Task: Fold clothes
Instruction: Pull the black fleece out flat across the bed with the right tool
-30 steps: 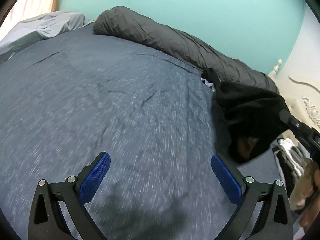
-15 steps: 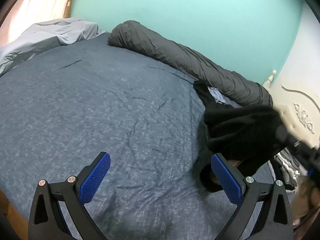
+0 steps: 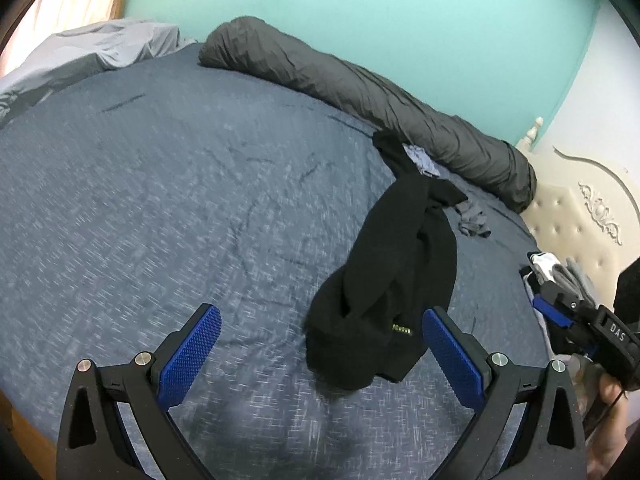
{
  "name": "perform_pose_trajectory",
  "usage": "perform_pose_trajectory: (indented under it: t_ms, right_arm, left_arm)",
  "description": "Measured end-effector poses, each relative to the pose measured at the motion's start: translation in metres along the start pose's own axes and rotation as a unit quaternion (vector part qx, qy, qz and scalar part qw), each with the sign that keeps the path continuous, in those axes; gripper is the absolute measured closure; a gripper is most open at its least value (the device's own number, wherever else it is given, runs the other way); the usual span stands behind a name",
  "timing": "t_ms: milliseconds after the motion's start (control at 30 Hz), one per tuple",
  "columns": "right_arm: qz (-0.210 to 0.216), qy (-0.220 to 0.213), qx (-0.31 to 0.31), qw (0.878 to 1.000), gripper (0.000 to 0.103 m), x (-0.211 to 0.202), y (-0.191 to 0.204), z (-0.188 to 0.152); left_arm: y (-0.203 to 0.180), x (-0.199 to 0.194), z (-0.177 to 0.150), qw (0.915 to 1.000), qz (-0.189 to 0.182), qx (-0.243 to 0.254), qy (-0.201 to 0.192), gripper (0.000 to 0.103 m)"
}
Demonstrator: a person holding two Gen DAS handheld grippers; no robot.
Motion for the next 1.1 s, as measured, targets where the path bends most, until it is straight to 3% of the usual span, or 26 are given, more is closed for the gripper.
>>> perform_pose_trajectory:
  t_ms: [200, 400, 733, 1100]
  right_arm:
    - [-0.035, -0.017, 0.074, 0.996, 0.04, 0.003, -0.08, -0.019]
    - [-0.025, -0.022, 0.121, 0.992, 0.039, 0.019, -0.121, -0.05]
    - [-0.008, -0.038, 0.113, 0.993, 0.038, 0.04, -0.129, -0.068]
    - [0.007, -0.03, 0.107, 0.994, 0.037, 0.056, -0.132, -0.073]
  left_arm:
    - [-0.007, 0.031, -0.018, 0.9999, 0.002, 0.005, 0.011, 0.0]
    - [-0.012, 0.064, -0.037, 0.9996, 0.011, 0.014, 0.023, 0.0]
    - [-0.011, 0.088, -0.064, 0.9977, 0.029, 0.045, 0.043, 0.0]
    - [-0.01, 0.102, -0.067, 0.9981, 0.011, 0.028, 0.054, 0.0]
Point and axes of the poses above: each gripper's, at about its wrist camera, not at the fingertips, and x roughly the way its jaws point, y to its left, z to its top, the point moved 8 cm from there along x, roughly the way its jaws point, and after that the axes turned 7 degrees about z, right-handed, at the moved point
